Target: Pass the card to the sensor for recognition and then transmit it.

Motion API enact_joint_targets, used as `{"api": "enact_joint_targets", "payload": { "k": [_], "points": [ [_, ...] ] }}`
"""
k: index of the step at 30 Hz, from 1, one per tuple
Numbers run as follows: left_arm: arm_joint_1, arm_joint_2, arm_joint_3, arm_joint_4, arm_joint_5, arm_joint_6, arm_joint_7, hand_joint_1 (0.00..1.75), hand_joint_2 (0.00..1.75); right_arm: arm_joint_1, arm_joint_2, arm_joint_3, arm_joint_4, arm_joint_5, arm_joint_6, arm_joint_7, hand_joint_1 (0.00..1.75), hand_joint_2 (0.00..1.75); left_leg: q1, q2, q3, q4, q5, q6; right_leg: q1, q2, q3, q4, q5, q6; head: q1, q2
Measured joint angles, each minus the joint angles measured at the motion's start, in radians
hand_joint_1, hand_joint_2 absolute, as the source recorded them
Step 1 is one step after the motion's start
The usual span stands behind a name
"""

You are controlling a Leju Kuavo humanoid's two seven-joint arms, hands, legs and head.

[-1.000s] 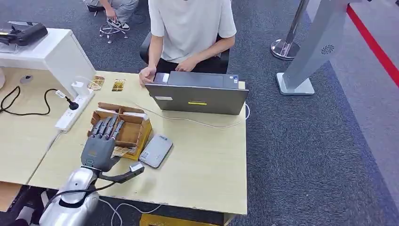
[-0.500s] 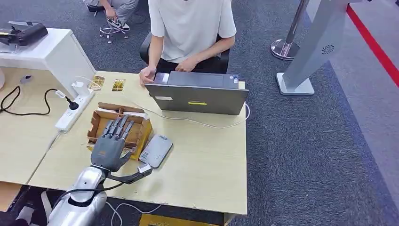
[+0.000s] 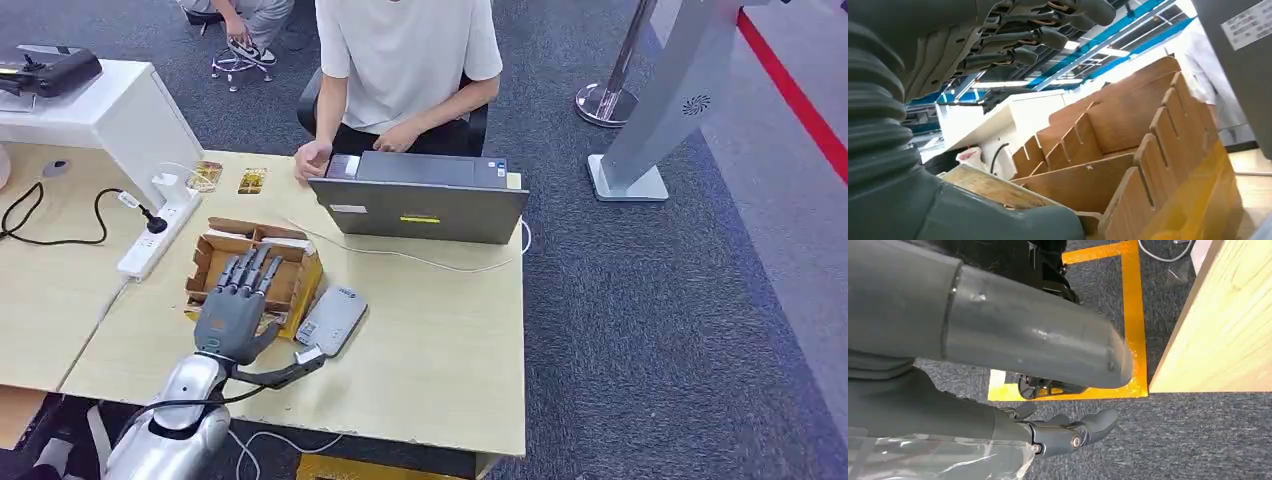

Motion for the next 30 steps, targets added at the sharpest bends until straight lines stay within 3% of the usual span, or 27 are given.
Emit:
{"api": "enact_joint_targets", "payload": {
  "k": [4,30],
  "points": [
    [-0.001,-0.004,0.000,0.000,-0.008,-0.020,0.027,0.00,1.75,0.000,0.000,-0.001,0.000,0.000,-0.003,0.000,0.00,0.00,0.000,0.000,0.000,0.000,0.000,0.000,0.000,0.000,0.000,0.000,0.000,0.000,0.000,0.000],
    [-0.008,-0.005,0.004,0.002,-0.006,-0.040,0.064,0.00,1.75,0.001,0.000,-0.011,0.000,0.001,-0.008,0.003,0.00,0.00,0.000,0.000,0.000,0.000,0.000,0.000,0.000,0.000,0.000,0.000,0.000,0.000,0.000,0.000]
  ]
}}
